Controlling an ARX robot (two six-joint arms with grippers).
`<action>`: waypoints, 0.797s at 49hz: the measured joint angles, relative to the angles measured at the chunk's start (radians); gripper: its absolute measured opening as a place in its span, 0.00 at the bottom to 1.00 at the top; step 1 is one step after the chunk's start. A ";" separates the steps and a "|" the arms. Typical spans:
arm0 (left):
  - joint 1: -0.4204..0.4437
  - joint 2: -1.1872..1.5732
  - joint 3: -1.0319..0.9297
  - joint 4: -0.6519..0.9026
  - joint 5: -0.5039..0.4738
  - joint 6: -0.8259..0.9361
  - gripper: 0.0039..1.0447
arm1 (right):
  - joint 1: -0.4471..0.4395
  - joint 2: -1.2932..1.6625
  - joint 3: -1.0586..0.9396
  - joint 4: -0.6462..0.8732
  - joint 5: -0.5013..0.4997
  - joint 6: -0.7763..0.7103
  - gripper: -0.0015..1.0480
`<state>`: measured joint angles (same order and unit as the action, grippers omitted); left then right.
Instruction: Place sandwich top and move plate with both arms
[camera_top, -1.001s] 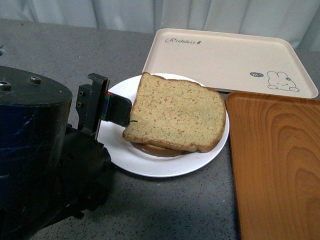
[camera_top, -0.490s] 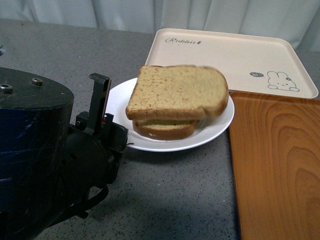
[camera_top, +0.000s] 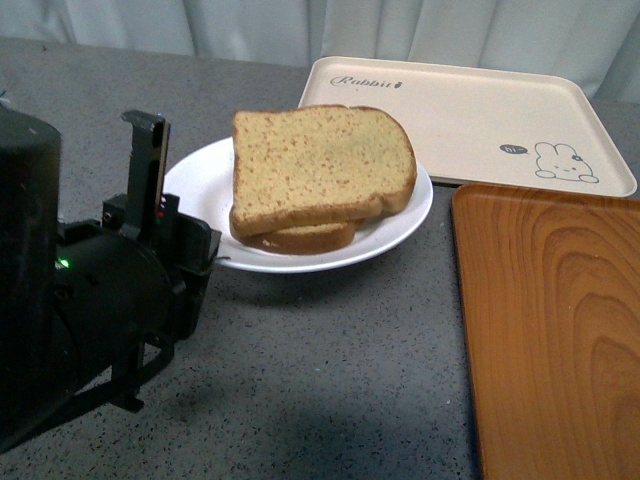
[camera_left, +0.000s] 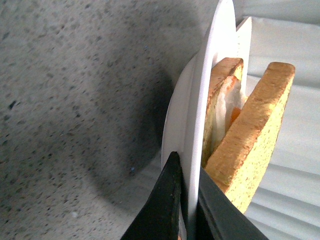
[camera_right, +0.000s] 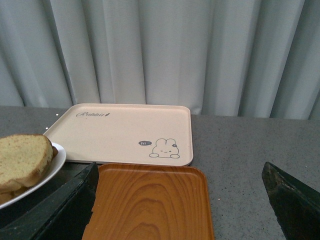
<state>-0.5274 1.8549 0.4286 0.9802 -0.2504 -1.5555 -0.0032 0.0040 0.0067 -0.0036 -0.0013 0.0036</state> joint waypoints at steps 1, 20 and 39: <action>0.002 -0.003 0.000 -0.001 0.000 0.001 0.04 | 0.000 0.000 0.000 0.000 0.000 0.000 0.91; -0.005 -0.029 0.185 -0.123 0.018 0.071 0.04 | 0.000 0.000 0.000 0.000 0.000 0.000 0.91; 0.003 0.118 0.444 -0.254 0.025 0.201 0.04 | 0.000 0.000 0.000 0.000 0.000 0.000 0.91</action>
<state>-0.5243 1.9732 0.8726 0.7265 -0.2253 -1.3540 -0.0032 0.0040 0.0067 -0.0036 -0.0013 0.0036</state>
